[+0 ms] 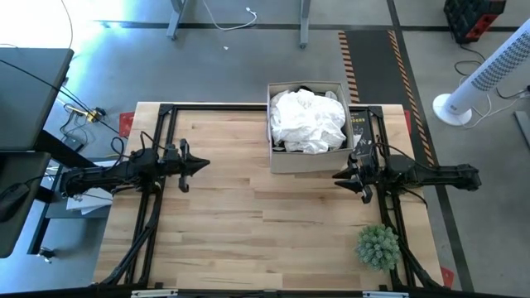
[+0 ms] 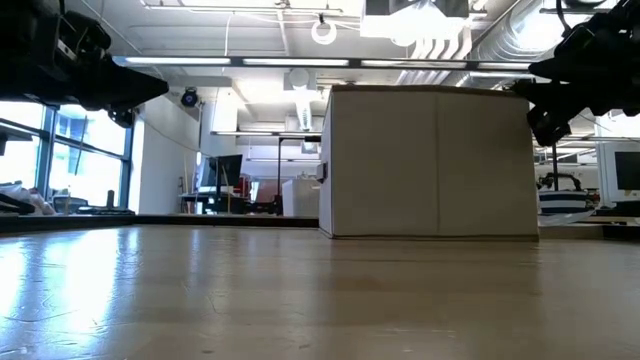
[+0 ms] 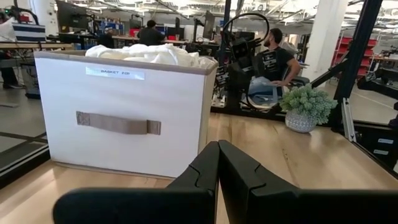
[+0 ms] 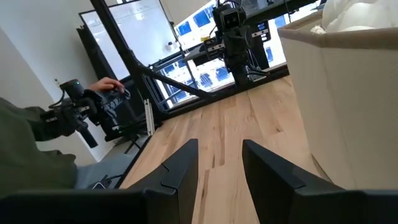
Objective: Sort clothes
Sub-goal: Return to Home Position
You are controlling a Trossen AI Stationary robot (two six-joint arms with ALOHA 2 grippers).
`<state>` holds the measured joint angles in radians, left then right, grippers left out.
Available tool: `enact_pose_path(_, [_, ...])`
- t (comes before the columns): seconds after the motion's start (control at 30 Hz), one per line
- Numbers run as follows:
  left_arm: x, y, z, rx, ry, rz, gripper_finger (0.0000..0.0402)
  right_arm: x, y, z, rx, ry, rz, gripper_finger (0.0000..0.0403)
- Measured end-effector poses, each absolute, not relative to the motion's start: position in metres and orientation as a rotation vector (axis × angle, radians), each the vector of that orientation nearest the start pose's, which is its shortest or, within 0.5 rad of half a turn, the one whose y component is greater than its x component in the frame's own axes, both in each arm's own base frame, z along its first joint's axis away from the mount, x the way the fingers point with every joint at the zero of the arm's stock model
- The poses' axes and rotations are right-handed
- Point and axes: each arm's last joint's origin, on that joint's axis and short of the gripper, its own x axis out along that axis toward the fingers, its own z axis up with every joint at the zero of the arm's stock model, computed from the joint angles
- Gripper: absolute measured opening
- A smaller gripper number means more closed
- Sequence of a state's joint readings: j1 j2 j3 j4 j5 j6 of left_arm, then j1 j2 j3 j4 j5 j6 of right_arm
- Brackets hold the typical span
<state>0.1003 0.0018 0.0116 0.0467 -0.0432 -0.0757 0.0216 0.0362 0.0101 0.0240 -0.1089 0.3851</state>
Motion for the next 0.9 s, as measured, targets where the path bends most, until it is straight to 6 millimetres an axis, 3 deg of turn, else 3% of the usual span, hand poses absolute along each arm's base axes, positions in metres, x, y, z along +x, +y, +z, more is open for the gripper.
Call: enact_pose_path(0.9, [0.0966,0.0091,0.1712,-0.075,-0.053,0.123,0.0007,0.0977,0.0052,0.1684,0.384,0.003,0.132,0.0121])
